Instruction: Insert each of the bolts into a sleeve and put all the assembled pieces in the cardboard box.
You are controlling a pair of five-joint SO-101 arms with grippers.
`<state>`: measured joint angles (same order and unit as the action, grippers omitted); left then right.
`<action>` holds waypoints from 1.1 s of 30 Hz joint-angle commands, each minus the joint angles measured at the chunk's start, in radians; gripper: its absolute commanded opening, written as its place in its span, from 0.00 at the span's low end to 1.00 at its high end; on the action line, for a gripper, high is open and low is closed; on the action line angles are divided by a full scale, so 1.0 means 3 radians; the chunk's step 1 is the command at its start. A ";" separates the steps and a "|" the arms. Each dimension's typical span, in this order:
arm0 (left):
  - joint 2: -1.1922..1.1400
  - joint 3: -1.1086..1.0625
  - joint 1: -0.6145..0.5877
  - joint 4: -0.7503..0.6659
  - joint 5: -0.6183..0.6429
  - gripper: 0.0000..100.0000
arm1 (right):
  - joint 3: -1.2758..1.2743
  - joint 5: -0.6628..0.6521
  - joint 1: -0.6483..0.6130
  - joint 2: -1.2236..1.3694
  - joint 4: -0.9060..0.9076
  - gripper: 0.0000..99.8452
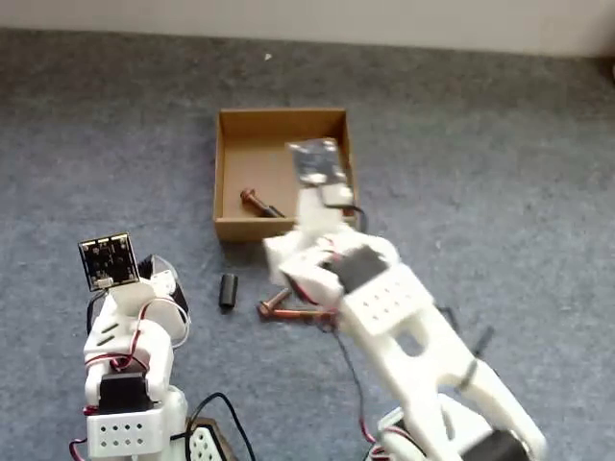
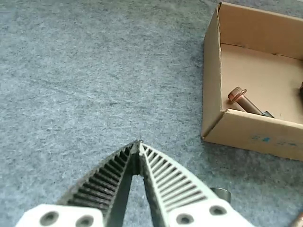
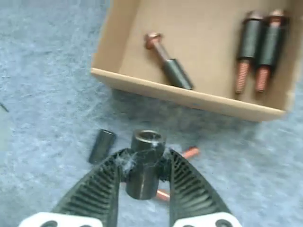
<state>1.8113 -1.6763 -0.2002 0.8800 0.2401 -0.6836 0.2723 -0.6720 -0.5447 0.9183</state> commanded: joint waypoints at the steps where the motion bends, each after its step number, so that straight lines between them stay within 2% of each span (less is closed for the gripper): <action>1: 0.0028 -0.0064 -0.0033 -0.0010 0.0020 0.01 | -0.0320 -0.0235 0.0401 -0.0662 0.0018 0.00; 5: 0.0028 -0.0064 -0.0033 -0.0010 0.0000 0.01 | -0.0846 -0.0358 0.0790 -0.1143 -0.0156 0.00; 13: 0.0028 -0.0059 -0.0033 -0.0010 -0.0997 0.01 | -0.2084 -0.0368 0.1414 -0.1900 -0.1169 0.00; 19: 0.0028 -0.0028 -0.0023 -0.0010 -0.1560 0.01 | -0.2601 -0.0353 0.1695 -0.2406 -0.1430 0.00; 27: 0.0003 0.0616 0.0008 0.0087 -0.1596 0.01 | -0.2902 -0.0348 0.1982 -0.3020 -0.1430 0.00; 33: -0.0003 0.1215 0.0488 0.0604 -0.1601 0.01 | -0.3076 -0.0348 0.2018 -0.3368 -0.1430 0.00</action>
<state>1.8113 -1.4461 -0.1511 0.9766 -0.2309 -1.6118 0.1726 -0.0875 -1.4991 0.5163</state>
